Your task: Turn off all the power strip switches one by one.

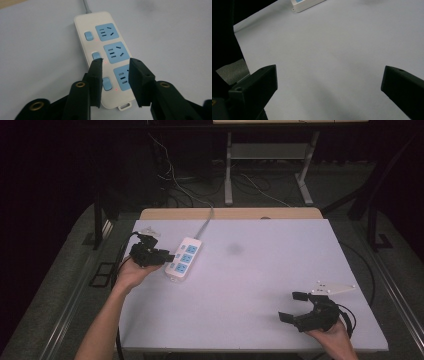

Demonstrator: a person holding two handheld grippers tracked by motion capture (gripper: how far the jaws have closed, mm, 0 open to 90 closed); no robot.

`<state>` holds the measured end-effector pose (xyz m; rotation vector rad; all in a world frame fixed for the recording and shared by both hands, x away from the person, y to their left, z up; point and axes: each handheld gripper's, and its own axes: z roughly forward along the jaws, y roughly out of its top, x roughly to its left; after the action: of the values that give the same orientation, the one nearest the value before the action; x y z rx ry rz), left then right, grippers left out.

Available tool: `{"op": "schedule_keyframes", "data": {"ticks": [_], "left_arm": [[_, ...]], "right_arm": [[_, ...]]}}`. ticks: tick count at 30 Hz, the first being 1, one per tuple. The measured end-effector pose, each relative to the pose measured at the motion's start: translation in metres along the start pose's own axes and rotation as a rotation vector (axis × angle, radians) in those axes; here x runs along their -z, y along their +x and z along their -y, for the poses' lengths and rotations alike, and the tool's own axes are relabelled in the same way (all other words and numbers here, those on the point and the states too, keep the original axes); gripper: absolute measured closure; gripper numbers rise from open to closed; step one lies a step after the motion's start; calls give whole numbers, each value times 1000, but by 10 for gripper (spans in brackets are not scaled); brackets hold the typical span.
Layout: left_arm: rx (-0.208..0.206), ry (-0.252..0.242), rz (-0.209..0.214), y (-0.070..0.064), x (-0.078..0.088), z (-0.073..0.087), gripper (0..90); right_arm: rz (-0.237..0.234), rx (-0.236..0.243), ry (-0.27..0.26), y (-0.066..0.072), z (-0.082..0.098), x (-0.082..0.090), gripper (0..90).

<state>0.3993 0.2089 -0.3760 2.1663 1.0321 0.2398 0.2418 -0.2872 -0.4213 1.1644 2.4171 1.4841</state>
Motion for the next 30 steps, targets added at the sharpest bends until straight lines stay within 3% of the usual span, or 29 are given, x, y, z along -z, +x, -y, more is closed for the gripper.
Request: {"op": "schedule_keyframes", "data": {"ticks": [6, 9, 17, 30], "left_arm": [[6, 10, 3, 5, -4, 0, 847], [14, 15, -2, 8, -6, -1, 885], [24, 45, -11, 13, -14, 1, 889], [14, 120, 11, 13, -29, 3, 890]], "right_arm": [[1, -1, 0, 1, 0, 0, 5], [0, 0, 1, 1, 0, 0, 5], [-1, 2, 2, 1, 0, 0, 5], [-2, 3, 5, 1, 0, -1, 5]]}}
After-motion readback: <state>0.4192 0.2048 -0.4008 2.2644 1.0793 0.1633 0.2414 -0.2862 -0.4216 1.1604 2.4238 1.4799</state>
